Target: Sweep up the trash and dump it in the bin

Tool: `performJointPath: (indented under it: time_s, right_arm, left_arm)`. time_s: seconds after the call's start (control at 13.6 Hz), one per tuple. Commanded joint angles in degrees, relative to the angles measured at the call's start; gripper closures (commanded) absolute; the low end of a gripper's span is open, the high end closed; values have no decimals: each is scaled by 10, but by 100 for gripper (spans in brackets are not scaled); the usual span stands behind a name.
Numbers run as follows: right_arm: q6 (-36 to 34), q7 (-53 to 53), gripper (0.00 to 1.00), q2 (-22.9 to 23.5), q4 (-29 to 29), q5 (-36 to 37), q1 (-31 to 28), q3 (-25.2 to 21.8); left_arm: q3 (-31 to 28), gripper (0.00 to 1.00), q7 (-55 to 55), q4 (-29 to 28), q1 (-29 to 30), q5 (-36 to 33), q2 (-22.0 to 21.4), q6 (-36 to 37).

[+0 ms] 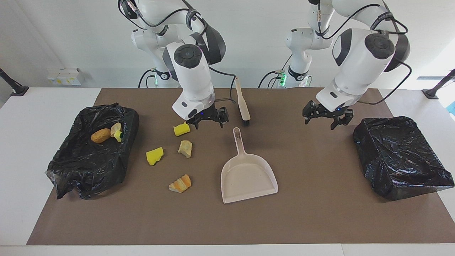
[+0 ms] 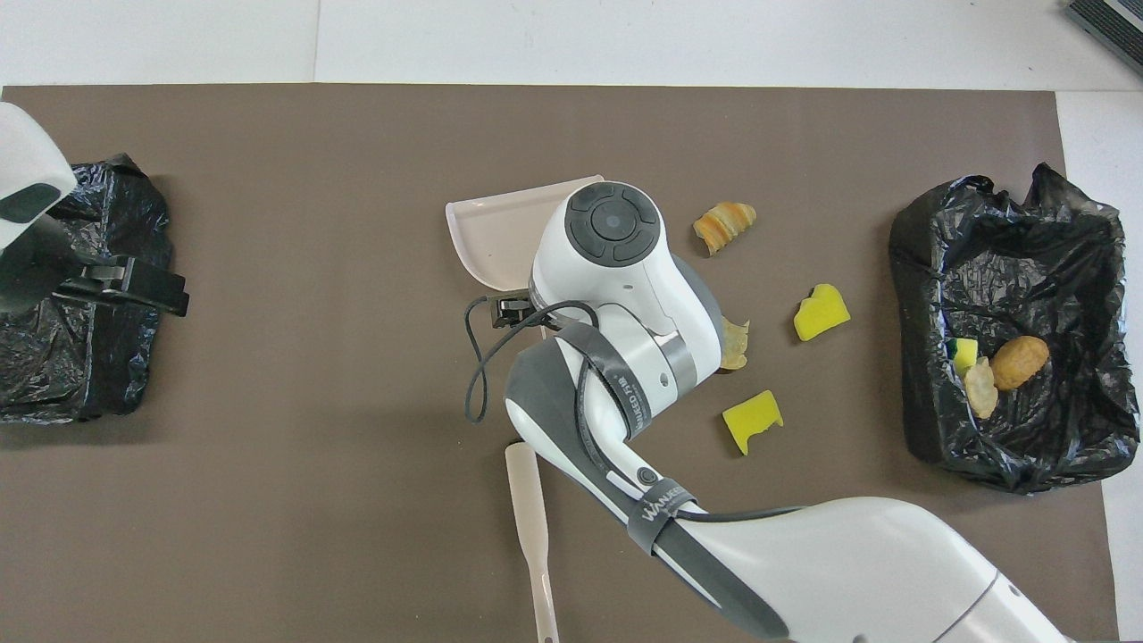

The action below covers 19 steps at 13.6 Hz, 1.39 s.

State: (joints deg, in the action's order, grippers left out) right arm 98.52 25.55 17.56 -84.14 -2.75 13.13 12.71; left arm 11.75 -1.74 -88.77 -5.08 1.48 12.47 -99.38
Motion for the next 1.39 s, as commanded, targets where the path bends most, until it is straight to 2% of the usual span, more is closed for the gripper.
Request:
performJointPath:
  time_s: [0.0,0.15,0.22,0.37,0.51,0.66,0.88,1.1,1.17,1.25,1.32]
  right_arm:
    - [-10,-14,0,-58,-67,-23,7,3]
    - [-22,-36,0,-94,-122,-77,9,3]
    - [-9,-35,0,-129,-172,-84,36,4]
    - [59,3,0,-216,-307,-87,89,5]
    - [124,27,0,-269,-406,-150,141,6]
    - [174,98,0,-257,-431,-156,195,6]
    - [213,124,0,-250,-471,-157,250,7]
    - [291,141,0,-241,-523,-157,297,6]
    - [312,164,0,-227,-526,-157,310,6]
    - [316,174,0,-223,-526,-157,316,6]
    - [311,173,0,-224,-527,-156,316,6]
  left_arm:
    - [-7,0,57,-7,-40,-8,29,-42]
    - [-7,0,108,-10,-76,-10,49,-80]
    - [-7,0,132,-10,-88,-9,60,-91]
    - [-8,0,207,-13,-117,-10,84,-138]
    - [-8,0,248,-15,-146,-10,107,-170]
    - [-7,0,272,-15,-157,-4,115,-173]
    - [-8,0,404,-11,-220,-7,170,-228]
    - [-8,2,417,-9,-223,-8,170,-198]
    - [-8,11,421,-11,-224,-7,167,-196]
    - [-7,15,425,-11,-224,-7,165,-188]
    - [-7,25,427,-11,-225,-5,163,-180]
